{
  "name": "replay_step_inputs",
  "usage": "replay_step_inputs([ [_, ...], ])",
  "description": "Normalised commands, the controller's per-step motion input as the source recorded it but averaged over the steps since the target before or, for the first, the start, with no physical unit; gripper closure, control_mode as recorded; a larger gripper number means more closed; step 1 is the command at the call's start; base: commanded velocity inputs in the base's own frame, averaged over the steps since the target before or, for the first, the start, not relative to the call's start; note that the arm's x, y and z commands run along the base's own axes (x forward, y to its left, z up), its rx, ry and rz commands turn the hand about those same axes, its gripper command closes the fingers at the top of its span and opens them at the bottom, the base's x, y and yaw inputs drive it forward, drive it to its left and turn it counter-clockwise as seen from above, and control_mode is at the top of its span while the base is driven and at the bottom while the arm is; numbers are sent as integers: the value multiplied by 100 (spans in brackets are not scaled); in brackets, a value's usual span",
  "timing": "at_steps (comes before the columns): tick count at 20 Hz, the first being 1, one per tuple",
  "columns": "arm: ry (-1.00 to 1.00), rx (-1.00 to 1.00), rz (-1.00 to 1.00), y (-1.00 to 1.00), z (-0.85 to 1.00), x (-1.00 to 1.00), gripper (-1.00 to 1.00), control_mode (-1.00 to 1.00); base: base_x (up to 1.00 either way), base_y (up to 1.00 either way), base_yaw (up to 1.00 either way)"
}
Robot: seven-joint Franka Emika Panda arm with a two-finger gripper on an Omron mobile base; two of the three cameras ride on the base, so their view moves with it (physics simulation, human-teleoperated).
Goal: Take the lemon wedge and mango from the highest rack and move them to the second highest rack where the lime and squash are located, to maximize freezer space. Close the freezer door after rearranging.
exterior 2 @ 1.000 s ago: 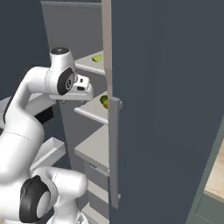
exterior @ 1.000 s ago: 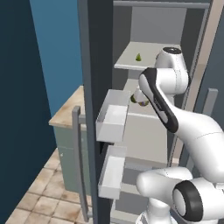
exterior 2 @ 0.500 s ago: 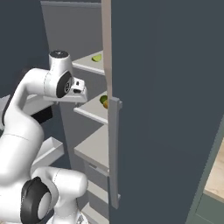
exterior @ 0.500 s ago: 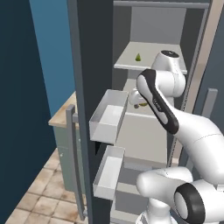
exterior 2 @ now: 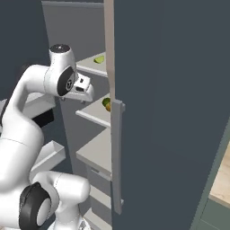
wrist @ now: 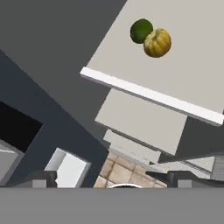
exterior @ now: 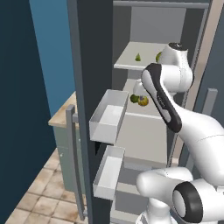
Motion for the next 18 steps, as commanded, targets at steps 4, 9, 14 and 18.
replay_step_inputs([
  [4,-1,0,-46,-35,89,12,-100,-100,0,0,0],
  [9,0,2,-44,-23,80,42,-100,-100,0,0,0],
  [14,0,9,-21,-3,36,60,-100,-100,0,0,0],
  [18,0,9,-5,0,3,63,-100,-100,0,0,0],
])
